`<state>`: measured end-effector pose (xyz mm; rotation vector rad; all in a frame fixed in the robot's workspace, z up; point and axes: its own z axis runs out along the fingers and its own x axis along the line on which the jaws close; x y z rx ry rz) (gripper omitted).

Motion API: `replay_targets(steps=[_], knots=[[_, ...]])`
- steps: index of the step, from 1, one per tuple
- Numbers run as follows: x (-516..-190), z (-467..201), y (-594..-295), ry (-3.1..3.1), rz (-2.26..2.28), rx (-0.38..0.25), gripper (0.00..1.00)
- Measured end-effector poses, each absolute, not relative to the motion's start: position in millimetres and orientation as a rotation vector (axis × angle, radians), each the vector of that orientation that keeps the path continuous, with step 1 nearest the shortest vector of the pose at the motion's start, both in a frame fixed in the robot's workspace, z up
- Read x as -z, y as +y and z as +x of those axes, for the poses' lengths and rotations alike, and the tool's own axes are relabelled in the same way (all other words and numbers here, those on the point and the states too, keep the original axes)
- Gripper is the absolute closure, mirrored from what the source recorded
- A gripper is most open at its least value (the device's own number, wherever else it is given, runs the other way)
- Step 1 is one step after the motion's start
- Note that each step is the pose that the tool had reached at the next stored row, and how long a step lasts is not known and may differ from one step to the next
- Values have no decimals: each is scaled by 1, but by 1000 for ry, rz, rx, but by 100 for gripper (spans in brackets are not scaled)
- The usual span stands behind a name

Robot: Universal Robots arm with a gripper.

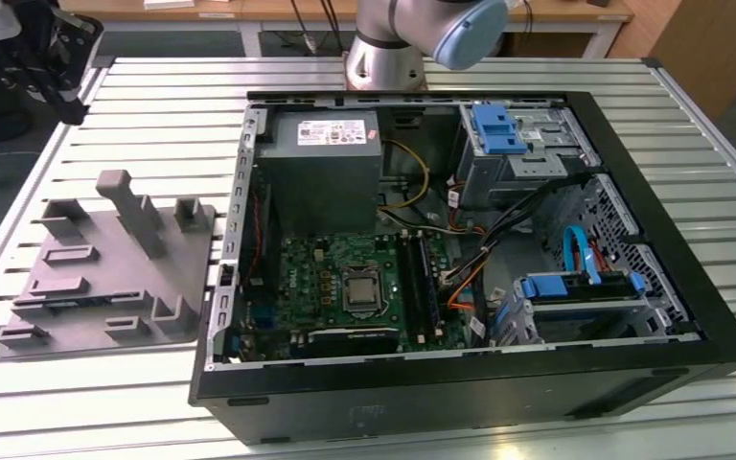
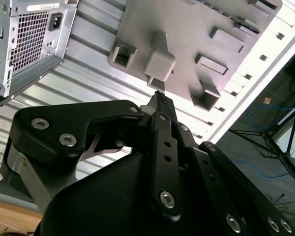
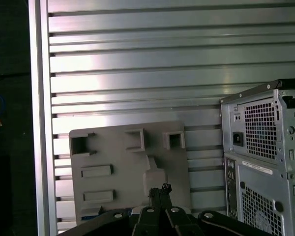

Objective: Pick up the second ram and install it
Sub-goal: 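Reach for the second ram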

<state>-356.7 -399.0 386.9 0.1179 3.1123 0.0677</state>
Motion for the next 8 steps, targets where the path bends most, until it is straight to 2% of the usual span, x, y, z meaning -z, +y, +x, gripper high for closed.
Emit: replay_targets(steps=[8], knots=[[-386, -367, -399, 3112, 118, -68, 90]])
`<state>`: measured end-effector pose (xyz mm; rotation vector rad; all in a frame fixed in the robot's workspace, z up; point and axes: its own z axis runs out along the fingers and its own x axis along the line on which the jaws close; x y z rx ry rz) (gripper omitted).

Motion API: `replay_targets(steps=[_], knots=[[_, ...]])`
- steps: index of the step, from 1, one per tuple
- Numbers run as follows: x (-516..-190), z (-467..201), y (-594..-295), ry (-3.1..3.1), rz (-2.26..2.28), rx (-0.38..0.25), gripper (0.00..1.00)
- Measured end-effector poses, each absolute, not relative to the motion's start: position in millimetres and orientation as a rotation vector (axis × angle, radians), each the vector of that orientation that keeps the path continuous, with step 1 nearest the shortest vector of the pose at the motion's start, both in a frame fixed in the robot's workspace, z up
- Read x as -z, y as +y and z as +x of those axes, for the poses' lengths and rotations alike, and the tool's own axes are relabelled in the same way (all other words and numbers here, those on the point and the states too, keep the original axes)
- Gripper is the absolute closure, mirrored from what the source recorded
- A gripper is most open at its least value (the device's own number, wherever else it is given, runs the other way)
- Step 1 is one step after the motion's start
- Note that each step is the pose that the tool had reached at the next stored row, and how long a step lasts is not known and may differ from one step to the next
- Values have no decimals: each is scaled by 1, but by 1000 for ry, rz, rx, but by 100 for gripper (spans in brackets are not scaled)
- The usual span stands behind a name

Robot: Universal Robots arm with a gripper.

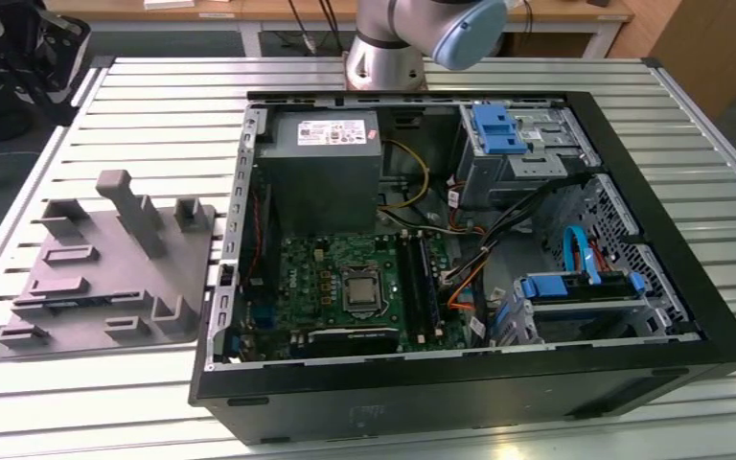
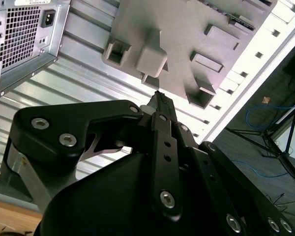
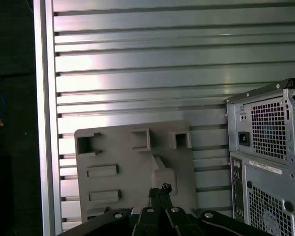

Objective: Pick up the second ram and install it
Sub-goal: 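Reach for the second ram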

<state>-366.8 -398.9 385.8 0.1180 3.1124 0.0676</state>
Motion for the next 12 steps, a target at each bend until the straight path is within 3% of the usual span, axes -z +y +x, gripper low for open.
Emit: replay_targets(steps=[12], knots=[[-384, -376, -399, 3112, 118, -68, 90]])
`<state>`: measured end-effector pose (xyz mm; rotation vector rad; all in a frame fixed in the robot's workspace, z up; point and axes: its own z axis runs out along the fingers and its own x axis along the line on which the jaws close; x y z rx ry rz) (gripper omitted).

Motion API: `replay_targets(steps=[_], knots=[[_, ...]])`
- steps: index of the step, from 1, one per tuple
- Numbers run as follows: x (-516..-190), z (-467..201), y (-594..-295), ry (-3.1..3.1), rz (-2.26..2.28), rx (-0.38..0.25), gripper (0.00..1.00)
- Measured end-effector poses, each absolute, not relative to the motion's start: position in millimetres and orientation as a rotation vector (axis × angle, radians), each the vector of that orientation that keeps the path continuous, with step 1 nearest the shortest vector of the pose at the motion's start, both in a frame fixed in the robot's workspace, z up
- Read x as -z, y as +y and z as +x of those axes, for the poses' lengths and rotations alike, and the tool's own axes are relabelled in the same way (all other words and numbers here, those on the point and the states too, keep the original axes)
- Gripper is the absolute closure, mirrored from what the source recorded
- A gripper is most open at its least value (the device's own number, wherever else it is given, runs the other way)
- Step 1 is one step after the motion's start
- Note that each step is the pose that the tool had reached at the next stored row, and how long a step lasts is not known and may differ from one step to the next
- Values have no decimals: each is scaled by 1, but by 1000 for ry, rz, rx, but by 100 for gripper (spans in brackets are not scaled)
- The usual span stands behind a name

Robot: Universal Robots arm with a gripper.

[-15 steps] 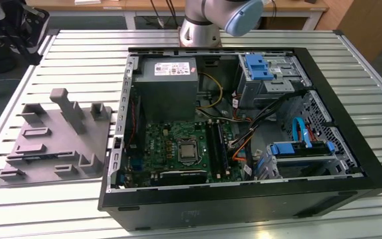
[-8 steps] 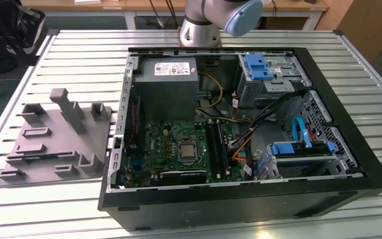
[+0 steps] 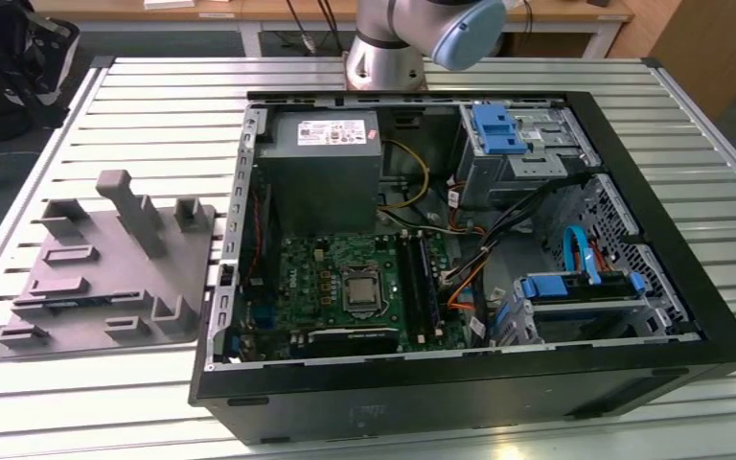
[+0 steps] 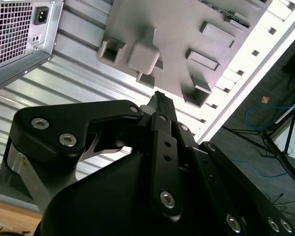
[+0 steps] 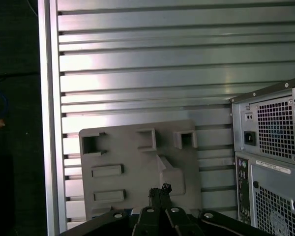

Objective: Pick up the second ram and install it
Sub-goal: 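Reach for the second ram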

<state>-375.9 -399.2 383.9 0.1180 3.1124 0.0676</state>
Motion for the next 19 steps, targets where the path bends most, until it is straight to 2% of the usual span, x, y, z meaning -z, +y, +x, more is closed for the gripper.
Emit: replay_targets(steps=[19], knots=[[-379, -387, -405, 3112, 118, -68, 90]])
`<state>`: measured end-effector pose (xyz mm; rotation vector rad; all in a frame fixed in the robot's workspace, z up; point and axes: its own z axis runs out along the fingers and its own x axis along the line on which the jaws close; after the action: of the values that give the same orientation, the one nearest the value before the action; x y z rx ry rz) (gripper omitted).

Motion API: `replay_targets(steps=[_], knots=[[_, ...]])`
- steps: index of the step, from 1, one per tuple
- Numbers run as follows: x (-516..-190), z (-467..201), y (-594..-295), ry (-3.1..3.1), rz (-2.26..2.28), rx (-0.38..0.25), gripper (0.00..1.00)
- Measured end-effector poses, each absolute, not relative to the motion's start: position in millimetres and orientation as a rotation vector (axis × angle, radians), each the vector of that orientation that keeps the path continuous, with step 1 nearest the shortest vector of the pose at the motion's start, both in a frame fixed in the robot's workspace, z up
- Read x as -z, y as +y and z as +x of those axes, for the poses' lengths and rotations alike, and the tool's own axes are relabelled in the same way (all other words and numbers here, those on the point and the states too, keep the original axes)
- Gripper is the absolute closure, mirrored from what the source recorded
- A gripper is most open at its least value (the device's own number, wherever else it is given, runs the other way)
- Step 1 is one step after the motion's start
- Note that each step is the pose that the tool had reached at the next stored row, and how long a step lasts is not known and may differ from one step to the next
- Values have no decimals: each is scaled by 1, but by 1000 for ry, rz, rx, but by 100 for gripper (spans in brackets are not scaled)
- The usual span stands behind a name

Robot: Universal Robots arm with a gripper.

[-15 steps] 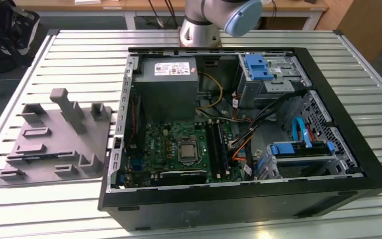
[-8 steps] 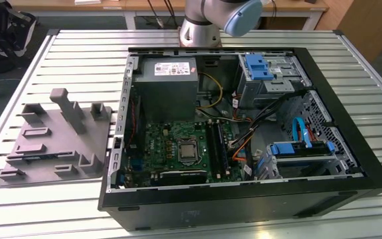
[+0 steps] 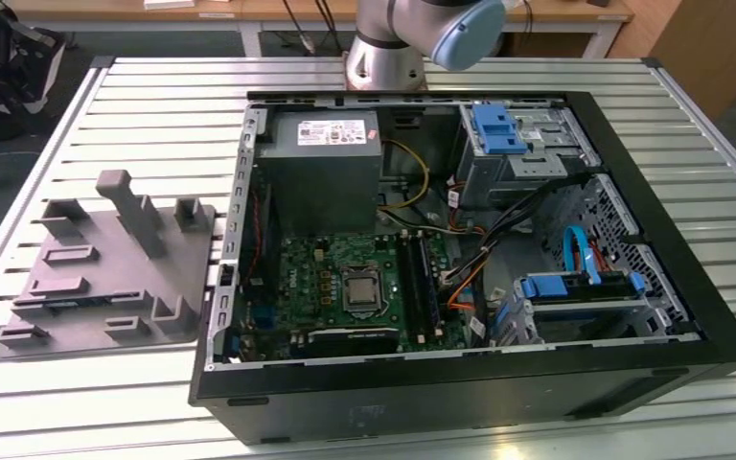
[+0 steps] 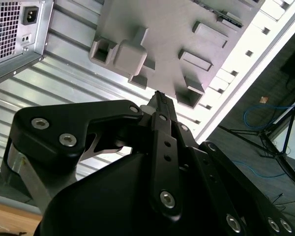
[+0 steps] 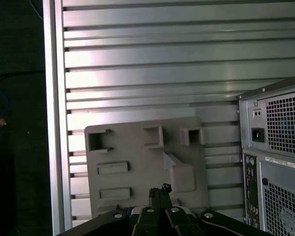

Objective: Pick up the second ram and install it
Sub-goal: 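Reach for the second ram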

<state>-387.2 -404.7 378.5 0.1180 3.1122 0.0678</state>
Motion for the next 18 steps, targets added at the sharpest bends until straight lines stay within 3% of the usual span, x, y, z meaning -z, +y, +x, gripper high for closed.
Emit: replay_targets(steps=[18], knots=[[-361, -390, -416, 3112, 118, -68, 90]])
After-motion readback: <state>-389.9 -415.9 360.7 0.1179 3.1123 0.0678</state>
